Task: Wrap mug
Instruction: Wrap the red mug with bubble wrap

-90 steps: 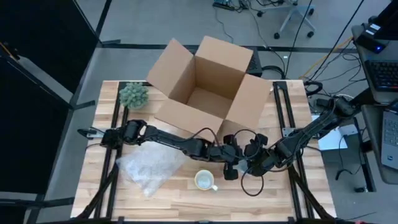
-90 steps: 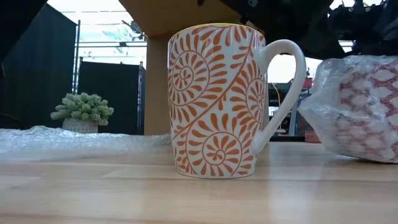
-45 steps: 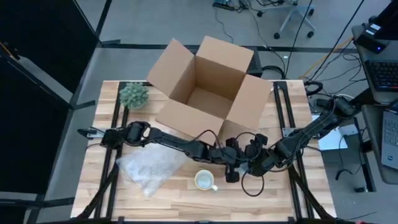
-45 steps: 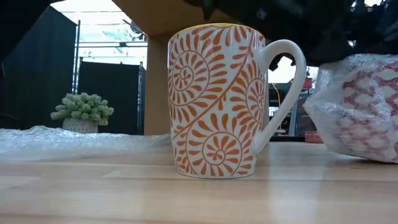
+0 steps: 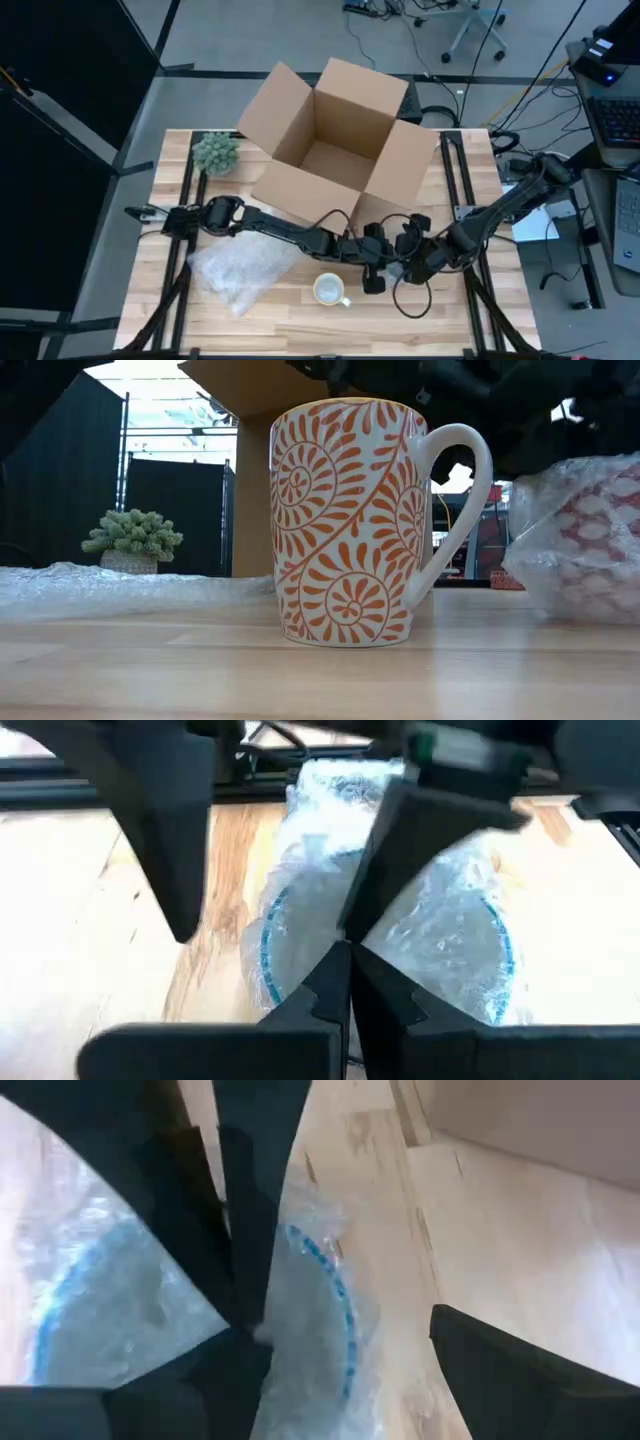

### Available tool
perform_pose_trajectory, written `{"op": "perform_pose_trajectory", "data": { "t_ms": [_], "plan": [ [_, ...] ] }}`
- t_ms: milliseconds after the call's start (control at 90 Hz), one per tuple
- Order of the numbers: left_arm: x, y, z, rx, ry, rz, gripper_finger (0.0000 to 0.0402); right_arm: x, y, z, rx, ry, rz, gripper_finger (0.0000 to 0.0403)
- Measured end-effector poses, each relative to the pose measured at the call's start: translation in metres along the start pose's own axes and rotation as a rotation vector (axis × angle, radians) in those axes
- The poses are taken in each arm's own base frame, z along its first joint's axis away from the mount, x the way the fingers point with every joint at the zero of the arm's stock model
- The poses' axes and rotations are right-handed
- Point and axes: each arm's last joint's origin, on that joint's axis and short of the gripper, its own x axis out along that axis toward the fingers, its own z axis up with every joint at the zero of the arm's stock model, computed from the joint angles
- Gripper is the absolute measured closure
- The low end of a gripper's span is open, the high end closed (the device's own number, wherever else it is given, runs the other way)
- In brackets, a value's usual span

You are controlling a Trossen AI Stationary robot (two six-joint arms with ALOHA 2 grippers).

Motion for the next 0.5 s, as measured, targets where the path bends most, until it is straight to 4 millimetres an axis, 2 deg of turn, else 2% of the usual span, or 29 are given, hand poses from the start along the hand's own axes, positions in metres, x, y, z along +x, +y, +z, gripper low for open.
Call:
{"op": "perform_pose_trajectory", "data": {
  "t_ms": [300, 500],
  "plan": [
    [0.0, 0.0, 0.0, 0.001, 0.0, 0.008, 0.0402, -0.029, -0.014, 0.005, -0.012, -0.013, 0.006, 0.0147],
    [0.0, 0.0, -0.001, 0.001, 0.002, 0.012, 0.0402, -0.058, -0.024, 0.006, 0.027, -0.041, 0.135, 0.0147]
  ]
}}
